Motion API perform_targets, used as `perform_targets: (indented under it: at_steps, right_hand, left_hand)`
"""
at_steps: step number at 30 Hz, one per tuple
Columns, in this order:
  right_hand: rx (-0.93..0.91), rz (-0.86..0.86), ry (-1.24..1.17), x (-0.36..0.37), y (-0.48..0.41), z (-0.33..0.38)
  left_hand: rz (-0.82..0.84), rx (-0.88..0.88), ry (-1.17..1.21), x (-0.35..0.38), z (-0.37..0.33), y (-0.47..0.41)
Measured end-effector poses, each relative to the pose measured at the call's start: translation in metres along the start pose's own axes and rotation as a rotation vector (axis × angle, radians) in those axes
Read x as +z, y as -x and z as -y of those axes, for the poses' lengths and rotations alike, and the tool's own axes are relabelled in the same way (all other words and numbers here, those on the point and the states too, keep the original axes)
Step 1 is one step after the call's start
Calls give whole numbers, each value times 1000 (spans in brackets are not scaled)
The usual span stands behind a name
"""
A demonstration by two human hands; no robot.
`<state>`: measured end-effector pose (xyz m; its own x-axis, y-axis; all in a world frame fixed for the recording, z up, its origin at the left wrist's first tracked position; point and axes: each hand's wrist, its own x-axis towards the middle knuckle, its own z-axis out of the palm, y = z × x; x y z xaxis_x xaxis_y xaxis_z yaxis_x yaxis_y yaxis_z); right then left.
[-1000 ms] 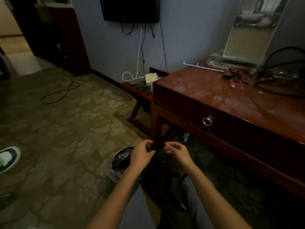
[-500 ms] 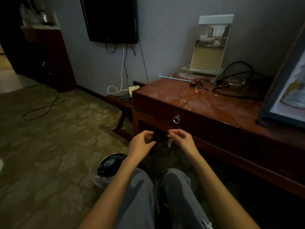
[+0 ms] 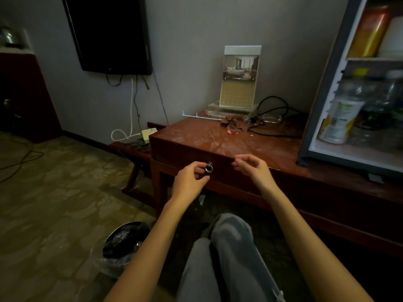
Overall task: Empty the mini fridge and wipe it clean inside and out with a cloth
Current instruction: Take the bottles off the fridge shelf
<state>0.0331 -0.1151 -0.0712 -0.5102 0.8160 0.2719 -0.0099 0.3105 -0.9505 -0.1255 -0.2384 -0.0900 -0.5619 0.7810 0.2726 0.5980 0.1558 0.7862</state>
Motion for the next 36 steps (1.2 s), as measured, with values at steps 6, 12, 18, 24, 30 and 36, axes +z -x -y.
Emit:
perform_targets:
  at_steps: [6, 12, 18, 24, 30, 36]
  right_hand:
    - [-24, -92, 26, -31, -2, 17]
    - [-26, -216, 24, -82, 11, 21]
    - [-20, -413, -2, -148, 34, 25]
    - [-6, -566, 12, -206, 44, 30]
    - [26, -635, 82, -252, 36, 24]
    - [69, -705, 112, -297, 20, 2]
  left_hand:
    - [52, 88, 13, 8, -37, -14]
    - [129, 206, 34, 37, -77, -29]
    - [247, 320, 110, 91, -126, -36]
    - [352, 375, 199, 146, -171, -42]
    - [409, 409, 350, 198, -211, -59]
    - [453, 409, 446, 247, -234, -75]
